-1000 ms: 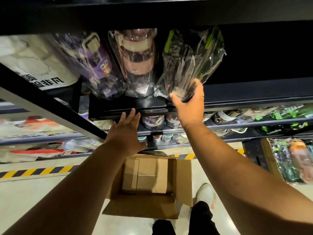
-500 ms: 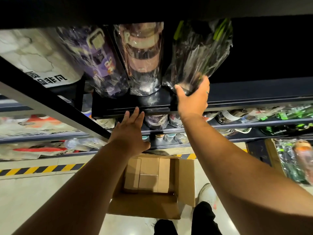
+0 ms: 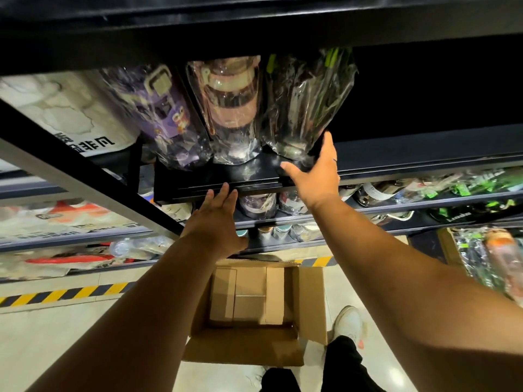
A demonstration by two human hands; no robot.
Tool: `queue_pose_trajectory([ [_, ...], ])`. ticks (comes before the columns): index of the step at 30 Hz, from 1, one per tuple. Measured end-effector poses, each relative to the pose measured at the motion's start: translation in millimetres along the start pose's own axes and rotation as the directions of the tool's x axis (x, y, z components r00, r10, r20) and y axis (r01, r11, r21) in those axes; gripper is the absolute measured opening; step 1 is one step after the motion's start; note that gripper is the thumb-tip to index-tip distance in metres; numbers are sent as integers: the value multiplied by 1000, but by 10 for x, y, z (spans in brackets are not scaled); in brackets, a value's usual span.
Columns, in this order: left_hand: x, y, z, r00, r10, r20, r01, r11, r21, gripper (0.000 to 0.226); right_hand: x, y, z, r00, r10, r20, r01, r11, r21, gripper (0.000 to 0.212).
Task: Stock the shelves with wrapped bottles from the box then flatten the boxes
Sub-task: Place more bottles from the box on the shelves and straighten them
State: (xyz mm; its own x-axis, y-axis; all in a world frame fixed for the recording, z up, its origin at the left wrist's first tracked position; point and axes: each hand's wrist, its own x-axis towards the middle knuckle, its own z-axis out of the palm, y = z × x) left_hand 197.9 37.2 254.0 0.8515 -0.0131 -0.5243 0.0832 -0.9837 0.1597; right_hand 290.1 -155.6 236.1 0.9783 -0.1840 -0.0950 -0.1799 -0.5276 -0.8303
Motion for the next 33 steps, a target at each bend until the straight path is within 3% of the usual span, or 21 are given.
queue_pose_trajectory([
  [2,-55,45,-28,1000,-4,28,3,998,58,111,-201,69,-198,999,-8,42,15,984,-180,93],
  [6,-203,213,-93,1000,8,27,-12,986,165,105,-624,261,-727,988,37,148,49,844,-533,79],
  [11,-514,771,-34,981,163,-106,-142,973,179,90,-978,486,-1552,982,120,147,25,686,-728,66],
  [17,-825,1935,195,960,252,-122,-229,957,178,86,-1229,1017,-2685,979,201,19,-121,658,-743,67],
  [24,-783,3937,443,906,414,-89,-390,898,205,83,-1356,2044,-4169,939,340,-44,-258,616,-745,71],
  [33,-748,6108,884,846,532,29,-527,828,190,81,-1339,3125,-5869,866,451,-216,-474,602,-643,66],
])
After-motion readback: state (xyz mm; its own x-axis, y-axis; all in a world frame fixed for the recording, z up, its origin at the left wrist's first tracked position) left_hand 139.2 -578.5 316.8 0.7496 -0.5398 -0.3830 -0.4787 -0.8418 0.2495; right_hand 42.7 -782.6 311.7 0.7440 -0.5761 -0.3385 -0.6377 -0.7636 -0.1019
